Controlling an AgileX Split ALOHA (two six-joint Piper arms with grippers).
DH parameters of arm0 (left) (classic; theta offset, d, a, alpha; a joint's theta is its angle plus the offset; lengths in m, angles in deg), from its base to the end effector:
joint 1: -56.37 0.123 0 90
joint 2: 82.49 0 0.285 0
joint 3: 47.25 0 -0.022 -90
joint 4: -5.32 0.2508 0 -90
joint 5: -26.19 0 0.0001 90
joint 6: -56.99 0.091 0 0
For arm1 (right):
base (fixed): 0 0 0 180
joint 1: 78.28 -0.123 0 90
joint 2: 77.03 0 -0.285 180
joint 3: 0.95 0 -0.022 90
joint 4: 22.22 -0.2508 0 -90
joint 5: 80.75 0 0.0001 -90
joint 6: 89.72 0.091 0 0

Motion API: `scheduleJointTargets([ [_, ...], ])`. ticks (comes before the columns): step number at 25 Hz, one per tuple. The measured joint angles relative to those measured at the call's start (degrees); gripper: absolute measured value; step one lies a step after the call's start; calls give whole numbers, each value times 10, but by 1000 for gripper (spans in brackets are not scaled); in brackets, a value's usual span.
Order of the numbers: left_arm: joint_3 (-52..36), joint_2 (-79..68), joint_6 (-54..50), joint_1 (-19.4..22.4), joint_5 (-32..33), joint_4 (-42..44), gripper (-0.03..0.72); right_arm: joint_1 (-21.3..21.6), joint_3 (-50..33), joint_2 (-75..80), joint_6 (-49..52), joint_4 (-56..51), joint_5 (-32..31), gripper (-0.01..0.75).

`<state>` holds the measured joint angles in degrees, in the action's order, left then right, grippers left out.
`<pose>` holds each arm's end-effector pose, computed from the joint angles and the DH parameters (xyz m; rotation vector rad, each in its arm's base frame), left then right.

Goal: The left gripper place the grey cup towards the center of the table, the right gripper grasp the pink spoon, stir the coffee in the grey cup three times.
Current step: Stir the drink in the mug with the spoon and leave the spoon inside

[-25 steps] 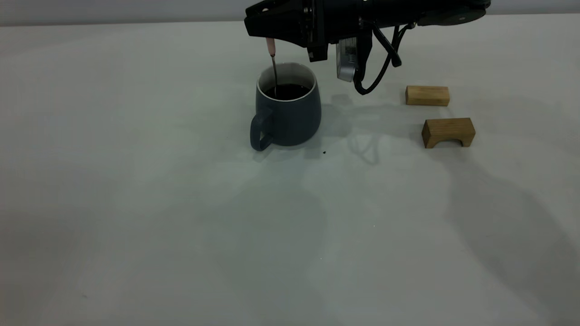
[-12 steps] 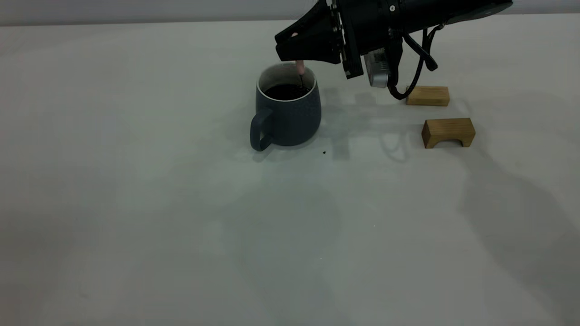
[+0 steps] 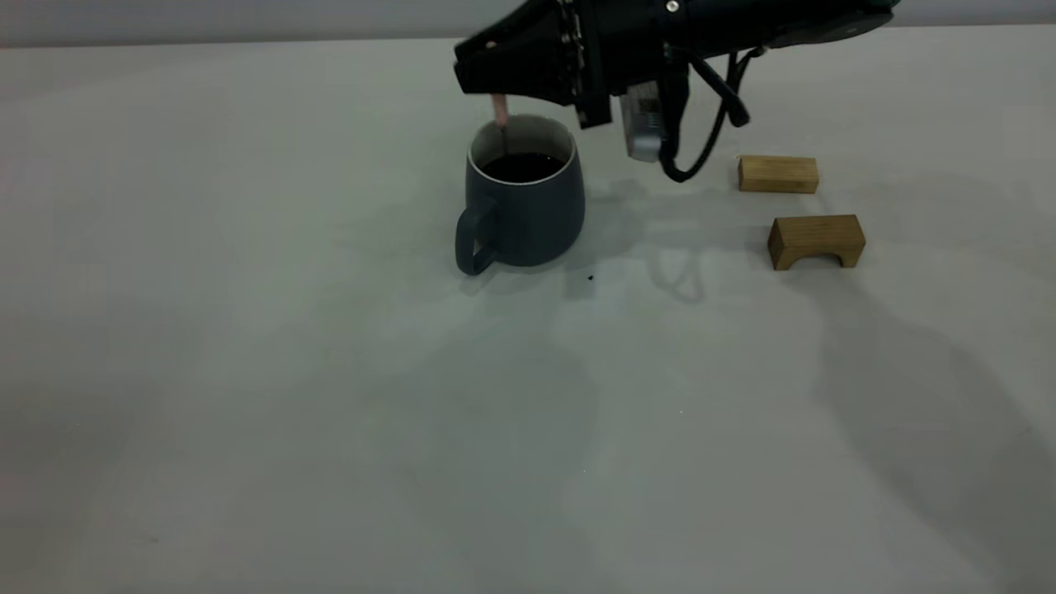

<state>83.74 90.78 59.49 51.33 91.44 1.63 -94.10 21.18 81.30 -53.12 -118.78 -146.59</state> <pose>-0.0107 -0.0044 0.2690 0.1453 2.1066 -0.1044 0.4460 0.2121 0.0422 -1.3786 -1.4402 -1.2521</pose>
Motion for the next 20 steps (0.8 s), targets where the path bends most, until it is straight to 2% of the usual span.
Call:
scheduleJointTargets([
  [5,0,0,0,0,0,0,481,-1,0,0,-24,-33,22,129],
  [11,0,0,0,0,0,0,481,11,0,0,-53,-9,45,129],
  [20,0,0,0,0,0,0,481,19,1,-1,-28,106,0,129],
])
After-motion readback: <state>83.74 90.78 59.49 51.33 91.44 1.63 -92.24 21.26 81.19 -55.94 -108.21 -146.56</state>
